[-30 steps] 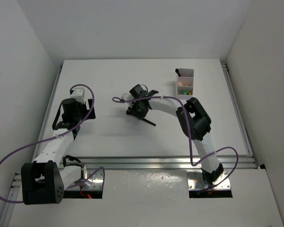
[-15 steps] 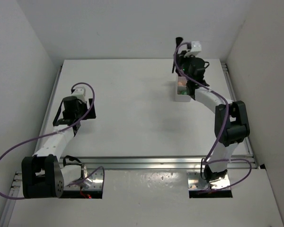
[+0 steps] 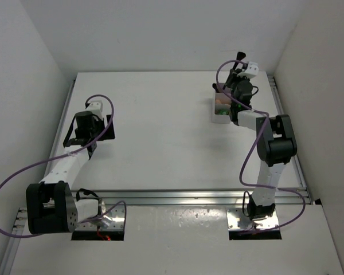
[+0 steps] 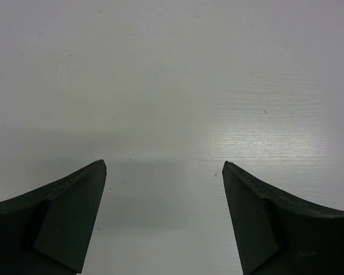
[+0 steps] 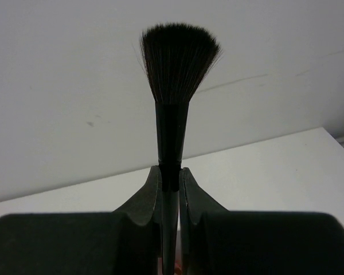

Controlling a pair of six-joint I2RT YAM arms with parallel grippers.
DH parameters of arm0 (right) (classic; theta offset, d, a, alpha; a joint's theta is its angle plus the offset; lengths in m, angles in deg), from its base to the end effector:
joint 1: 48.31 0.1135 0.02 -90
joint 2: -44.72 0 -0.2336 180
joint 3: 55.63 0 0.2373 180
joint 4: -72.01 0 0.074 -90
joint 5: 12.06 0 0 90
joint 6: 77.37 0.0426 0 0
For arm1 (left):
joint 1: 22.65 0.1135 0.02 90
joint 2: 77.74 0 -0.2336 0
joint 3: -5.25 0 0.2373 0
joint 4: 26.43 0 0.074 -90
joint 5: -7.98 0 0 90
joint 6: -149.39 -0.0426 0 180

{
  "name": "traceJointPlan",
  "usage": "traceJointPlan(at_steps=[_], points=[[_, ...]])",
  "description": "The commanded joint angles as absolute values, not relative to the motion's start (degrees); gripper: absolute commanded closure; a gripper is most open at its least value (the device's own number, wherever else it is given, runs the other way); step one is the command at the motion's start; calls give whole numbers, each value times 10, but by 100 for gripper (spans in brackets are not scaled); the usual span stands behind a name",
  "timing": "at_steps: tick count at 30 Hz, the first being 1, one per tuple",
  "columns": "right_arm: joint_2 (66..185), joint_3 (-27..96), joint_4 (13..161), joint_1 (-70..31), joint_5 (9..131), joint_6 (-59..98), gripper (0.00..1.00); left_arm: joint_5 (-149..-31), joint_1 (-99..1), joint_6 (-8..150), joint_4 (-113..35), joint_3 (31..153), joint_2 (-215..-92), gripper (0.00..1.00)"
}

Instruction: Organize the makeup

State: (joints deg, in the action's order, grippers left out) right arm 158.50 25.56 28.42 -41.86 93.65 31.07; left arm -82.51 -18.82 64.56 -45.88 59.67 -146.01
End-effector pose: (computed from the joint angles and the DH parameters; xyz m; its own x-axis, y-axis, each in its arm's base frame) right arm 0.4256 0.0365 0.2214 0.2292 0.3323 -0.9149 0.0880 0.9290 0.3595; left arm 0.2608 0.0171 0.2097 -0.5402 -0.1265 -0.8320 -0.1088 0.9908 -0.0800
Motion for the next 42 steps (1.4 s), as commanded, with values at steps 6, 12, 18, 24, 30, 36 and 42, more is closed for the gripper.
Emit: traceJointPlan(at_steps=[6, 12, 18, 24, 30, 36, 42], points=[[1626, 270, 220, -422, 951, 287, 100, -824, -182, 644, -461, 620, -1459, 12], [1630, 228, 188, -414, 946, 293, 100, -824, -182, 644, -461, 620, -1465, 12], [1604, 194, 184, -414, 929, 285, 74, -830, -182, 644, -461, 620, -1465, 12], [1552, 167, 198, -419, 889, 275, 38, -846, -182, 649, -449, 610, -1454, 12], [1415, 89, 270, -417, 968, 230, 17, -846, -182, 649, -438, 596, -1444, 12], [1274, 145, 762, -480, 985, 280, 0, -858, -182, 662, -411, 565, -1425, 12], [1234, 155, 1087, -578, 907, 331, 0, -864, -182, 669, -399, 547, -1425, 12]])
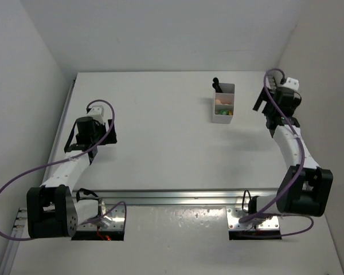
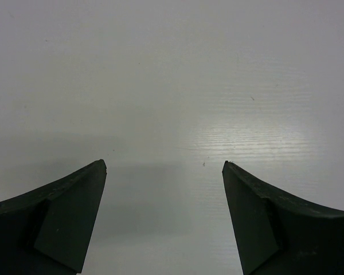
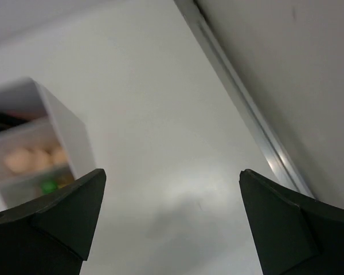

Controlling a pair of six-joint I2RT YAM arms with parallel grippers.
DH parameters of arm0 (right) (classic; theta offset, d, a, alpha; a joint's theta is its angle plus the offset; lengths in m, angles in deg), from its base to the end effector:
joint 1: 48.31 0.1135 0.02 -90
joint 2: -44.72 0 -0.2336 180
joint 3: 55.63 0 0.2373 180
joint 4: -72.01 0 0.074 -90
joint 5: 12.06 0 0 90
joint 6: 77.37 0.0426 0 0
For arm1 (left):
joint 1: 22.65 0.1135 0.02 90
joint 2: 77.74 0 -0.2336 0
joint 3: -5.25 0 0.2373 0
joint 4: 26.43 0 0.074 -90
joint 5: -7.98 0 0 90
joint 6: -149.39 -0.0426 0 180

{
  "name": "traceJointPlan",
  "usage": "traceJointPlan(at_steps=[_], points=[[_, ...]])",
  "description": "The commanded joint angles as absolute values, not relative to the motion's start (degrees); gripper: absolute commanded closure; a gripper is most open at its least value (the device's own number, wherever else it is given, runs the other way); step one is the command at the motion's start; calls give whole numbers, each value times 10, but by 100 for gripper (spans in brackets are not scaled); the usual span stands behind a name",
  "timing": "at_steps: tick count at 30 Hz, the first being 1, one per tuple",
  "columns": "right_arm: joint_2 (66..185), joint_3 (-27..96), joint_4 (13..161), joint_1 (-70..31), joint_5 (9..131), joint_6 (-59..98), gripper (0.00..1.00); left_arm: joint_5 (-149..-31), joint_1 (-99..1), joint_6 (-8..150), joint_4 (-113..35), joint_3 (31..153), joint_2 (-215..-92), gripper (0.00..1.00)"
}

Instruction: Organize the makeup

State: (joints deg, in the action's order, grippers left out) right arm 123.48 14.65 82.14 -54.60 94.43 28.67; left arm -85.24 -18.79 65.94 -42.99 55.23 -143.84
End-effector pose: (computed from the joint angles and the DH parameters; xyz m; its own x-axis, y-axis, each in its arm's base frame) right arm 0.3148 -0.0469 0.2710 -0.2019 0.2888 -0.9358 0.4456 0.8780 0.1748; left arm 0.2510 0.0145 0.1983 -0.5329 -0.1501 -0.8327 -0.0814 0.9887 -0.1261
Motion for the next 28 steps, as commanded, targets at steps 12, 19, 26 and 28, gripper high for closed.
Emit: traceJointPlan(at_steps=[12, 19, 26, 28], points=[[1176, 88, 1187, -644, 901, 404, 0, -858, -205, 713, -357, 522, -1436, 13], [1201, 136, 1268, -644, 899, 390, 0, -853, -221, 724, -357, 511, -1430, 14], [1179, 113, 1249, -644, 887, 405, 0, -853, -227, 729, -362, 501, -1419, 14], [1171, 107, 1244, -643, 882, 408, 0, -853, -227, 729, -362, 500, -1414, 14]])
